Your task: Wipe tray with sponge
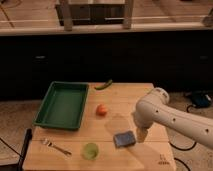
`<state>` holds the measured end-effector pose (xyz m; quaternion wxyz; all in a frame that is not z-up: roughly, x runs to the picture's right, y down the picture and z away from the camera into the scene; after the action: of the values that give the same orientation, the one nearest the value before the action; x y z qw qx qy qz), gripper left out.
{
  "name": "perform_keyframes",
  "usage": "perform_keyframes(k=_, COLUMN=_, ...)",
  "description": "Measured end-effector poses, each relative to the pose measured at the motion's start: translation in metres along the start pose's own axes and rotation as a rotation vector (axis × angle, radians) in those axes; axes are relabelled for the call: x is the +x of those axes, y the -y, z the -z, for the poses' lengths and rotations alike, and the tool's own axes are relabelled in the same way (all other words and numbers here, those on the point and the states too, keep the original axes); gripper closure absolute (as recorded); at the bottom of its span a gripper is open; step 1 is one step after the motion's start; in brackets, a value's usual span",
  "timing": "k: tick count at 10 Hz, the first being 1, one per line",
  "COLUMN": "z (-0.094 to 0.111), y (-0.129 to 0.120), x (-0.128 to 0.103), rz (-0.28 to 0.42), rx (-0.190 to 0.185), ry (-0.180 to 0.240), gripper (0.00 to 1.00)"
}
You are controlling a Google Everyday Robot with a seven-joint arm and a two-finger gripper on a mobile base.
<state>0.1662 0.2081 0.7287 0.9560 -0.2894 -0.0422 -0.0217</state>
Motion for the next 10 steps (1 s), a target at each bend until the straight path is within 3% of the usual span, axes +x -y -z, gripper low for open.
perform_keyframes(k=10, z=-0.054, y=-0.01, x=-0.005, rz=-0.095, rx=-0.004, ry=0.084, gripper=0.2)
